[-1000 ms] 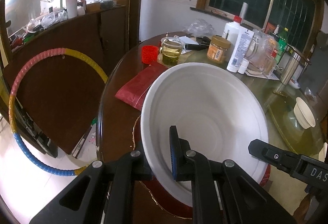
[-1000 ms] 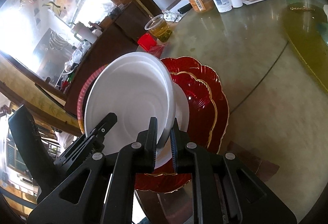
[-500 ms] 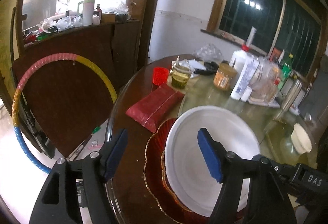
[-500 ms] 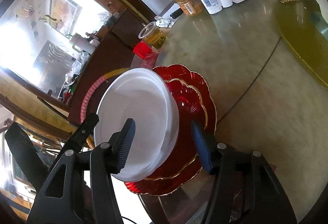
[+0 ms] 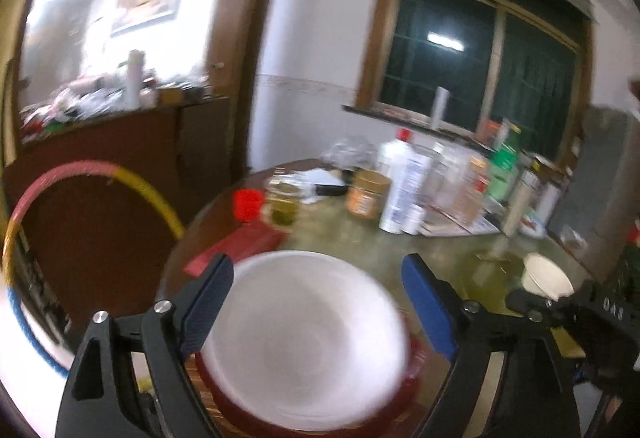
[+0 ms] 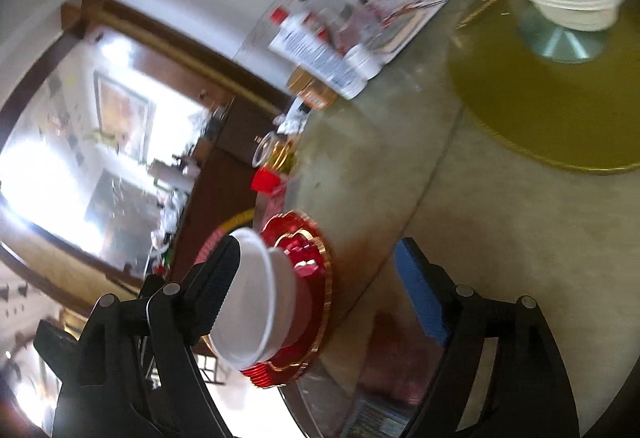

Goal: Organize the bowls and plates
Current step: 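Move both tools away from the stack toward the beige bowls on the table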

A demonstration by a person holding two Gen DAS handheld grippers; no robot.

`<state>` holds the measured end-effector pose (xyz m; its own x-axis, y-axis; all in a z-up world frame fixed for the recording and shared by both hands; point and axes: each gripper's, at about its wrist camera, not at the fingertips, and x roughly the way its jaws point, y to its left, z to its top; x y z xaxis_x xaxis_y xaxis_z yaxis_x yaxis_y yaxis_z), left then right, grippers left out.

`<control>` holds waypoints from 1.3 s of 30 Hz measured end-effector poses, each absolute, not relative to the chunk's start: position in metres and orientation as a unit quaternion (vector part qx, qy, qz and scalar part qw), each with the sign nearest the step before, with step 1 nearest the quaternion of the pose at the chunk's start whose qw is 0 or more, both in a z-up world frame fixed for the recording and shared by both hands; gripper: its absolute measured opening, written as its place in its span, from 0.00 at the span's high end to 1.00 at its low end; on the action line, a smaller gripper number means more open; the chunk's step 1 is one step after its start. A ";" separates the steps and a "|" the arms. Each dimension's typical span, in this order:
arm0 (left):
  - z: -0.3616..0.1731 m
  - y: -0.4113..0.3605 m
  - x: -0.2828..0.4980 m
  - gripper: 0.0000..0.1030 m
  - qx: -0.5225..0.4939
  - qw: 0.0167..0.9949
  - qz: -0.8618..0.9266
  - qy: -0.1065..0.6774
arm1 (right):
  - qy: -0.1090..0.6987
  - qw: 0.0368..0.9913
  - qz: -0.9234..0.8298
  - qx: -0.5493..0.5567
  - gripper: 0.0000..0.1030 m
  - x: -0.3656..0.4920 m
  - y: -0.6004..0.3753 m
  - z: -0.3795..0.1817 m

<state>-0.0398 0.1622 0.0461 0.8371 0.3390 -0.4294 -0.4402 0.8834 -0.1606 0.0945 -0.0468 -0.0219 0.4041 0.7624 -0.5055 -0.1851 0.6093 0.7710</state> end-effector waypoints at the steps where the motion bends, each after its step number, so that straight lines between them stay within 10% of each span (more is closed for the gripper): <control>1: 0.046 0.152 -0.033 0.14 -0.114 0.953 0.193 0.206 | 0.451 0.776 0.299 0.324 0.21 0.094 -0.056 -0.023; 11: 0.017 0.056 0.022 0.12 0.032 0.948 0.114 0.294 | 0.444 0.790 0.222 0.359 0.21 0.094 -0.144 -0.035; 39: -0.020 -0.036 0.075 0.12 -0.012 0.907 -0.033 0.420 | 0.444 0.832 0.112 0.313 0.21 0.055 -0.251 -0.028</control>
